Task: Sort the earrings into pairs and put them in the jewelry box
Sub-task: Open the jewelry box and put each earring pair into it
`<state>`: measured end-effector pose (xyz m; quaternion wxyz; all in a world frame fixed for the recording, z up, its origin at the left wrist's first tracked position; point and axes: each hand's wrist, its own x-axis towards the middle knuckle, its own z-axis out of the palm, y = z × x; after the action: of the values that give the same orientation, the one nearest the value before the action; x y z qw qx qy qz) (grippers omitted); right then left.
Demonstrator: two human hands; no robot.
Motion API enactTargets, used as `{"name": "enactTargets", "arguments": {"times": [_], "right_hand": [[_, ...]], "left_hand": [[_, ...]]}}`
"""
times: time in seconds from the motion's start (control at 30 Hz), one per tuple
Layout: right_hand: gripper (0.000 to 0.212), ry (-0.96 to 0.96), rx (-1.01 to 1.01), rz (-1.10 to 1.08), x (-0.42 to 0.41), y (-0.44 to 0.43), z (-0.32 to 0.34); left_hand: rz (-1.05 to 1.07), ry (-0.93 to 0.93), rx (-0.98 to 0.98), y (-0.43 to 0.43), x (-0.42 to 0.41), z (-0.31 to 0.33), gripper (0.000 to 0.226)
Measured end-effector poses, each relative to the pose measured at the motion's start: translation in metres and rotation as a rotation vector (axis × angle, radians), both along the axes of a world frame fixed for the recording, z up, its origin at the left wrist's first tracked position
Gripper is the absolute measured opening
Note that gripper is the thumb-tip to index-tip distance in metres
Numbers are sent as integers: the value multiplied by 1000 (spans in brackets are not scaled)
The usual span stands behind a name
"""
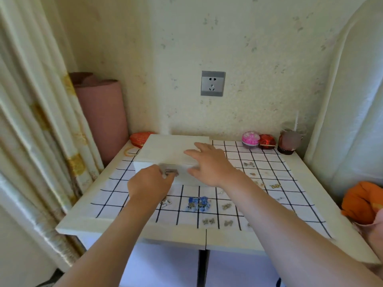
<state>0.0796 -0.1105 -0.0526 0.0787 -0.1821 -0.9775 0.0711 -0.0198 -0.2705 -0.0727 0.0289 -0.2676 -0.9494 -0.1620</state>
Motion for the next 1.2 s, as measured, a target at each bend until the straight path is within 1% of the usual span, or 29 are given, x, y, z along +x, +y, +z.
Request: {"name": "enactTargets", "arguments": {"times": [0.17, 0.3, 0.4, 0.5, 0.63, 0.7, 0.77, 0.87, 0.97, 1.03, 1.1, 1.13, 1.17, 1.2], "right_hand": [[67, -31, -8, -18, -20, -7, -15], [60, 11, 52, -14, -26, -9, -24], [59, 46, 58, -14, -27, -8, -25], [61, 46, 55, -10, -27, -5, -21], [60, 35, 19, -10, -27, -3, -16], [59, 36, 55, 11, -28, -4, -15], [56, 46, 111, 45, -27, -4, -16], [50, 121, 161, 66, -25, -1, -7], [47, 261, 224, 47, -23, 1, 8], [43, 341, 245, 68, -22, 3, 13], [33, 418, 264, 128, -21, 6, 15], [26, 458, 277, 152, -21, 9, 17], [21, 498, 288, 164, -22, 12, 18], [20, 537, 292, 163, -22, 16, 19]], "left_hand": [[39, 72, -19, 16, -4, -7, 49], [26, 118, -23, 23, -2, -9, 42], [14, 159, -20, 25, -2, -11, 36], [32, 143, -3, 26, -3, -11, 34], [92, 100, 33, 29, 1, -12, 44], [109, 96, 30, 30, 2, -13, 45], [120, 83, 36, 29, 2, -13, 41], [123, 58, 52, 29, 1, -15, 34], [89, 76, -7, 25, 2, -12, 33], [46, 99, -74, 22, 0, -2, 37], [26, 115, -94, 17, -3, 16, 46], [16, 134, -59, 16, -7, 24, 49], [-5, 176, 20, 16, -11, 31, 48], [-36, 248, 135, 16, -16, 36, 41]]}}
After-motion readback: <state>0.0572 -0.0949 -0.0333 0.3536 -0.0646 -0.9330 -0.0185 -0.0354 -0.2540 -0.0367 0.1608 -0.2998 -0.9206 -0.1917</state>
